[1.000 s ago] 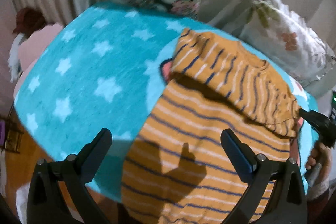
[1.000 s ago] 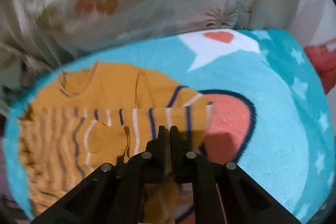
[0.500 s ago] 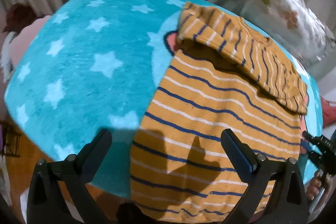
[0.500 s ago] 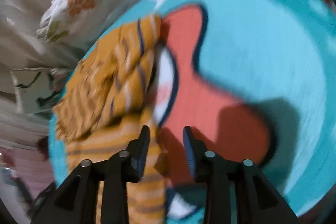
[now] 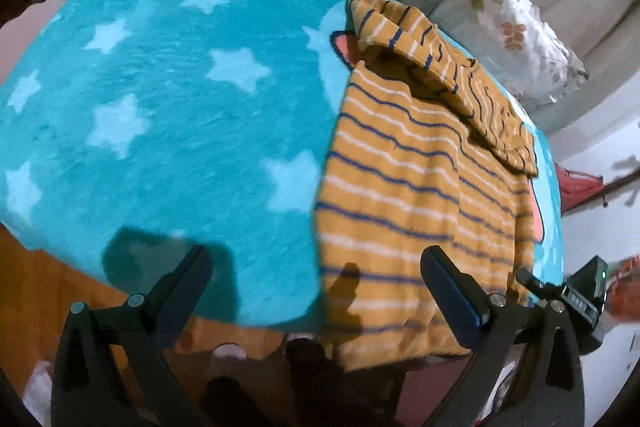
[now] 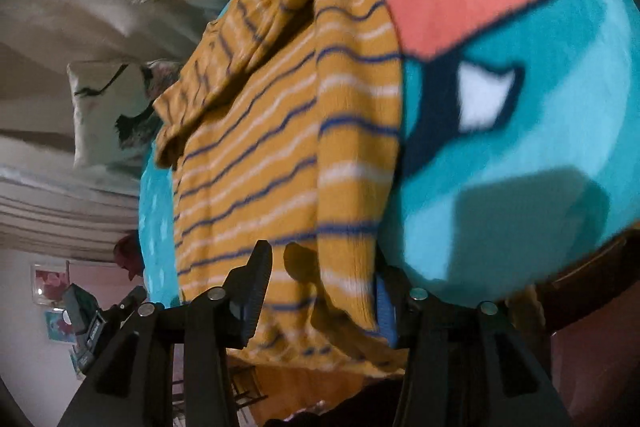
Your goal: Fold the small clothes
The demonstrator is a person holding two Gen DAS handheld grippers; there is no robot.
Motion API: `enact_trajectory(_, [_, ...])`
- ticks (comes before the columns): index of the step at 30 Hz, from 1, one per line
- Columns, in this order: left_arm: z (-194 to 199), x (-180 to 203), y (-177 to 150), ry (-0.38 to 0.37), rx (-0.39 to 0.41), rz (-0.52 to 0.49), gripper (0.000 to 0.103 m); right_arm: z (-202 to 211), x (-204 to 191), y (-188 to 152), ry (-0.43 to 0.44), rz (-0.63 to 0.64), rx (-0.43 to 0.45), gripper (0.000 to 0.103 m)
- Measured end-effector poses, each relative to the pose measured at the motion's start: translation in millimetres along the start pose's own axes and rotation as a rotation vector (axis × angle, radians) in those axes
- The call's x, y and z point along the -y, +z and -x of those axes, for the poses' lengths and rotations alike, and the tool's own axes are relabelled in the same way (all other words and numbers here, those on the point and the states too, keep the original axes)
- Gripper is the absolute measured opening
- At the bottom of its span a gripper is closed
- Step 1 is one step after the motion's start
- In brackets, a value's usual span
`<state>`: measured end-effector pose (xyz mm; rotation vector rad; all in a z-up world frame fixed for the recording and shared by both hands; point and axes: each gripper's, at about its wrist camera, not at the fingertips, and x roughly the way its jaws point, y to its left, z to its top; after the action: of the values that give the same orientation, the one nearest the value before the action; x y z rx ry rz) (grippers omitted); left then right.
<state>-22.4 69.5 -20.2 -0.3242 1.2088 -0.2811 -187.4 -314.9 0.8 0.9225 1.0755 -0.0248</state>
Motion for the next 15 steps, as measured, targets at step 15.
enact_trajectory(15, [-19, -3, -75, -0.18, -0.073, -0.185, 0.103, -13, 18, -75, -0.142, -0.062, -0.025, 0.051])
